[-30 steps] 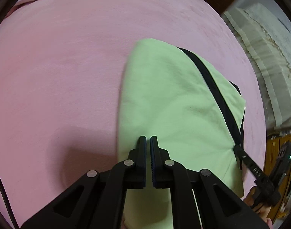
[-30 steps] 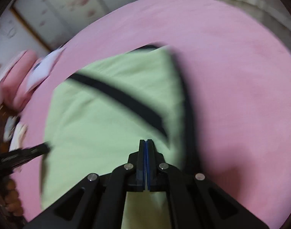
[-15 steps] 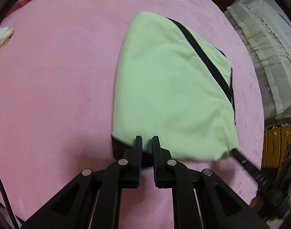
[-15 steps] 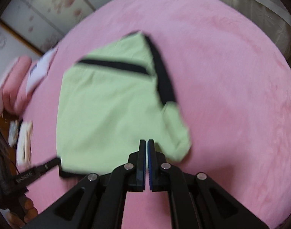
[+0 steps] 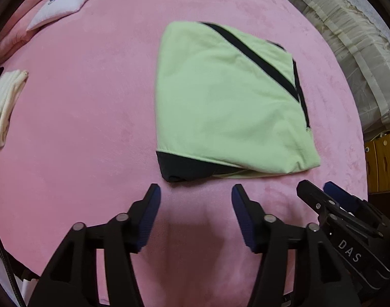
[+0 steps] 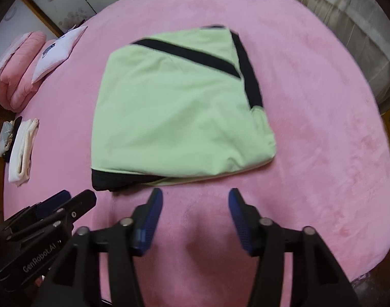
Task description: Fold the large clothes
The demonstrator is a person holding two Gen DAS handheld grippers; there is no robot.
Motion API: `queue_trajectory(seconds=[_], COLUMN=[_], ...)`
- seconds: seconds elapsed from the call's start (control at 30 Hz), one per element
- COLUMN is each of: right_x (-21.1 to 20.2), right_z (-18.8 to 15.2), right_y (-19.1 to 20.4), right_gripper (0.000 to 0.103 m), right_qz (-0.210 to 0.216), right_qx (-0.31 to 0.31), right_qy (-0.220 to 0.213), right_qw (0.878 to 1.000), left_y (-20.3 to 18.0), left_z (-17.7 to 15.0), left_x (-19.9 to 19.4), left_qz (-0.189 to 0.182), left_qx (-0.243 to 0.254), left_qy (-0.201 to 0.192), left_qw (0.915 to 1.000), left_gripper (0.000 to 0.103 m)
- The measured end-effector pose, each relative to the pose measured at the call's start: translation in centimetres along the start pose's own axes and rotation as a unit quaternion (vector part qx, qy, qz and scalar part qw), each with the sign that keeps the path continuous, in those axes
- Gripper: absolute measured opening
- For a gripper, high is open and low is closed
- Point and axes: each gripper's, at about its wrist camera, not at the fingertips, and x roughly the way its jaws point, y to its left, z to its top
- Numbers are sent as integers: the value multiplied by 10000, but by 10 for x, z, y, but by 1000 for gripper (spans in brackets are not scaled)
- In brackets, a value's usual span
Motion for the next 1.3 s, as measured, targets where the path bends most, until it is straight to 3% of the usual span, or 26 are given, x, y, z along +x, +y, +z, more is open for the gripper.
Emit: queue_trajectory(seconds=[0.03,0.1,0.3,1.1,1.3], right_x=[-6,-14,-21,-11,7], right_z=[1,5,14,25,33], right_y=[0,1,1,2,-11], right_gripper=[63,67,72,73,73], right_qz=[-88,-179,-185,-278,-161], right_qx=[-51,-99,-90,-178,-74], right_qy=[11,2,-19,198,384], right_qw=[9999,9998,9998,9993,9991], left_y=[-1,1,1,-9,1], left_z=[2,6,13,19,30], left_x=[-5,-15,-30,-8,15], left_qz=[-16,-48,-75,93,231], left_qx=[-11,-11,-67,-75,-195], left_qy=[-15,-64,-174,68,229], left_qw=[10000,10000,9998,9999,9993], left_gripper=[74,81,82,83,83])
